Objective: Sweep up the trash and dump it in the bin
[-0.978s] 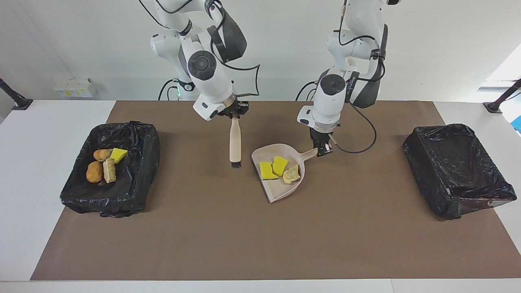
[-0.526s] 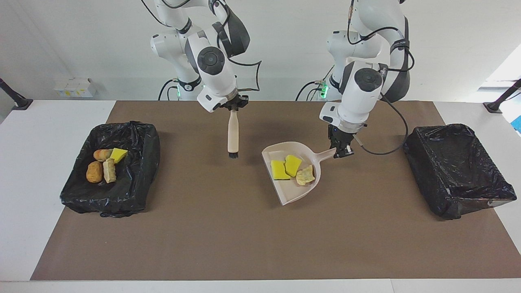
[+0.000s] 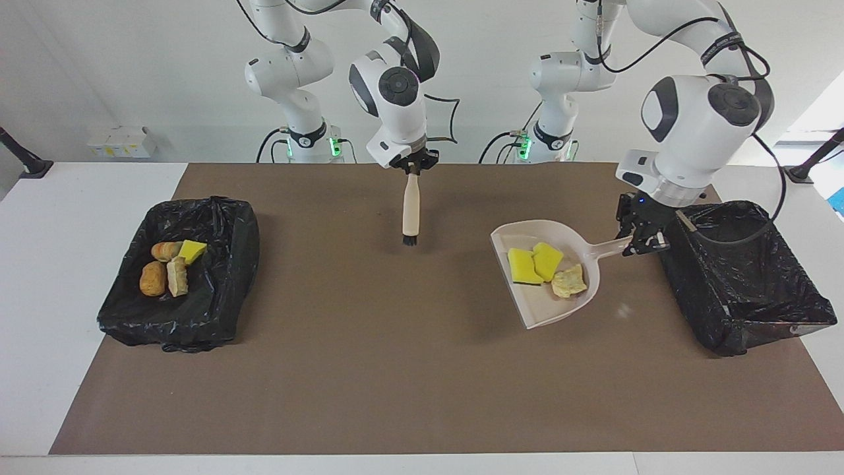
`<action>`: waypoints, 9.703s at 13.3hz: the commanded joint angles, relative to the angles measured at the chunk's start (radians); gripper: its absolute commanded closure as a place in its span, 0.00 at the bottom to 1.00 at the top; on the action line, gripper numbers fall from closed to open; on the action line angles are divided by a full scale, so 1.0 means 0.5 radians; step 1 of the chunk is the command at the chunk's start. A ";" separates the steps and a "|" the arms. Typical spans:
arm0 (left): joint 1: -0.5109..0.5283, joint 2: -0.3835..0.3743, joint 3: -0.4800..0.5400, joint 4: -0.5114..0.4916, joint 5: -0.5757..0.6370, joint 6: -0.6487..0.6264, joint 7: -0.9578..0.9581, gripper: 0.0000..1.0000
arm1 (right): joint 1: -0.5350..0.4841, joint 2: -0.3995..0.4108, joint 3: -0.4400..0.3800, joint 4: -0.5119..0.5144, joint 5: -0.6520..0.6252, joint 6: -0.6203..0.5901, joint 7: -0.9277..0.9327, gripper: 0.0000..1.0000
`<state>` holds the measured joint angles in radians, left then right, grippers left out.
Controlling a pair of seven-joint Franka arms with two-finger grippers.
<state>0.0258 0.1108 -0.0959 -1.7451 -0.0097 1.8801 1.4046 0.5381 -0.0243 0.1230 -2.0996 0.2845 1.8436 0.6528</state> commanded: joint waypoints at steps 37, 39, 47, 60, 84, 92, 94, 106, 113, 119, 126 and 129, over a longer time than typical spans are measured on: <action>0.482 0.012 -0.044 0.327 1.610 0.084 0.308 1.00 | -0.944 -0.061 -0.040 0.714 -0.769 -0.128 -0.677 0.00; 0.482 0.009 -0.041 0.306 1.181 0.072 0.229 1.00 | -0.996 -0.132 -0.092 0.717 -0.658 -0.217 -0.677 0.00; 0.219 -0.034 -0.057 -0.001 0.514 -0.207 -0.954 1.00 | -0.990 -0.191 -0.304 0.873 -0.636 -0.589 -1.005 0.00; -0.836 0.223 -0.057 -0.010 0.017 -0.067 -3.103 1.00 | -1.046 -0.169 -0.356 0.873 -0.636 -0.598 -1.207 0.00; -0.783 0.494 -0.026 0.560 0.124 -0.121 -3.792 0.00 | -1.024 -0.172 -0.347 0.873 -0.633 -0.598 -1.207 0.00; -0.245 0.294 -0.026 0.542 0.118 -0.287 -2.948 0.00 | -1.024 -0.172 -0.347 0.873 -0.633 -0.598 -1.207 0.00; -0.175 0.211 -0.026 0.539 0.114 -0.388 -2.819 0.00 | -1.024 -0.172 -0.347 0.873 -0.633 -0.598 -1.207 0.00; -0.003 -0.316 -0.020 0.224 0.056 -0.583 -2.665 0.00 | -1.024 -0.172 -0.347 0.873 -0.633 -0.598 -1.207 0.00; 0.031 -0.433 -0.020 0.195 0.019 -0.674 -2.530 0.00 | -1.024 -0.172 -0.347 0.873 -0.633 -0.598 -1.207 0.00; 0.041 -0.436 -0.020 0.198 0.019 -0.701 -2.542 0.00 | -1.024 -0.172 -0.347 0.873 -0.633 -0.598 -1.207 0.00; 0.047 -0.421 -0.008 0.226 0.016 -0.704 -2.545 0.00 | -1.024 -0.172 -0.347 0.873 -0.633 -0.598 -1.207 0.00; 0.050 -0.421 -0.005 0.229 0.013 -0.704 -2.545 0.00 | -1.024 -0.172 -0.347 0.873 -0.633 -0.598 -1.207 0.00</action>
<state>0.0349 -0.0815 -0.0973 -1.6175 0.0132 1.5277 0.1183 0.0334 -0.1048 -0.0523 -1.6612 -0.0507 1.5590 0.0741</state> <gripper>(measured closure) 0.000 0.000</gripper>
